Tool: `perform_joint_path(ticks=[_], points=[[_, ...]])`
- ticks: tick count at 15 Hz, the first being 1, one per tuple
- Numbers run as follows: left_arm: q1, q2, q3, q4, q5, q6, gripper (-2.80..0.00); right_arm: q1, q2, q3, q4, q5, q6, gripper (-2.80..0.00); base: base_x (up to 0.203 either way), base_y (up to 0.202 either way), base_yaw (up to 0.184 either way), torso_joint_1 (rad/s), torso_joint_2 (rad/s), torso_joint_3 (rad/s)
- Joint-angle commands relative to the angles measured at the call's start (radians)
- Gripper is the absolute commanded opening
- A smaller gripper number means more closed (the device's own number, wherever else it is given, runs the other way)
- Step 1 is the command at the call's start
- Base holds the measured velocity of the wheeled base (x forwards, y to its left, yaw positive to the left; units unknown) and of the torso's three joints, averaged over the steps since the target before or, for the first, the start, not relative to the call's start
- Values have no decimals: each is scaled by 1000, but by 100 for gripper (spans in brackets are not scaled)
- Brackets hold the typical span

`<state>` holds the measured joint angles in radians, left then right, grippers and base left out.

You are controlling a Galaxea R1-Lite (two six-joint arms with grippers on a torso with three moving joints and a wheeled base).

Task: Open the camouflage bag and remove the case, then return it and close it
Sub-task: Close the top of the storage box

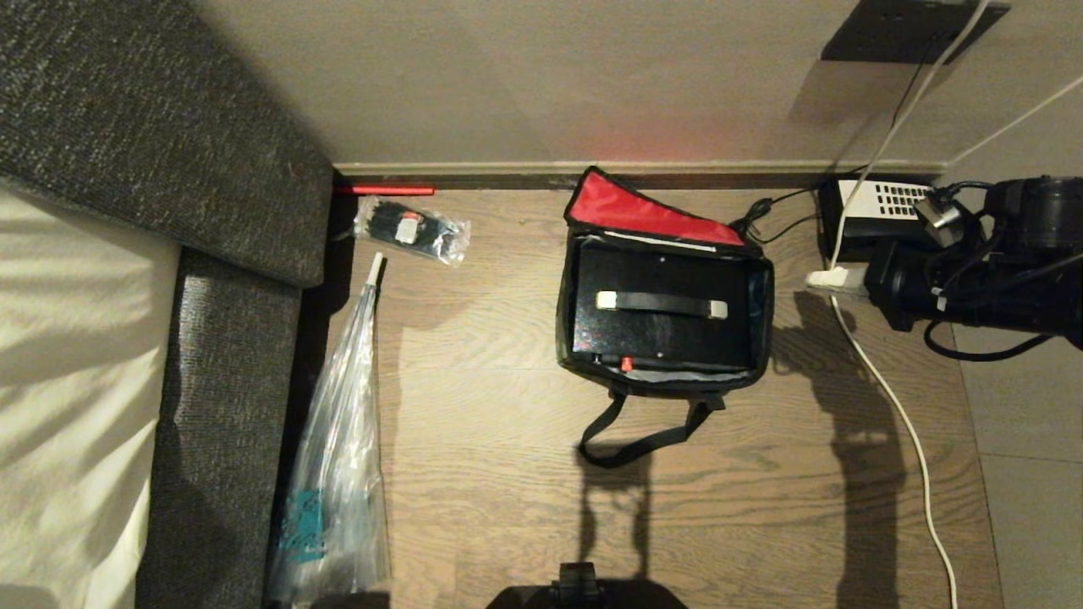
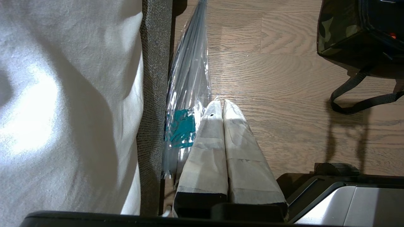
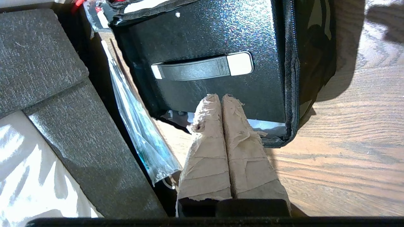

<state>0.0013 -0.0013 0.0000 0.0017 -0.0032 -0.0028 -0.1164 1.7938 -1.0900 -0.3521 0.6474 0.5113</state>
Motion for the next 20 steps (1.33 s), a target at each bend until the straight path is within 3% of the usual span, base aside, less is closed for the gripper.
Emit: perform_joint_path(ticks=[1,7,13,20], points=[[0,1,3,0,0,0,-280,0,1,-1,-2,3,3,-280,0,0,0,0,0,0],[0,1,2,0,2,0,-280,0,-5,7,-2,4,3,-280,10,0,0,0,0,0],[0,1,3,0,2,0,-280,0,-7,9,-2,4,3,-280,170,0,0,3,1,3],[0,1,3,0,1,1,-280,1,-9,30,-1,3,6,-280,0,0,0,0,0,0]])
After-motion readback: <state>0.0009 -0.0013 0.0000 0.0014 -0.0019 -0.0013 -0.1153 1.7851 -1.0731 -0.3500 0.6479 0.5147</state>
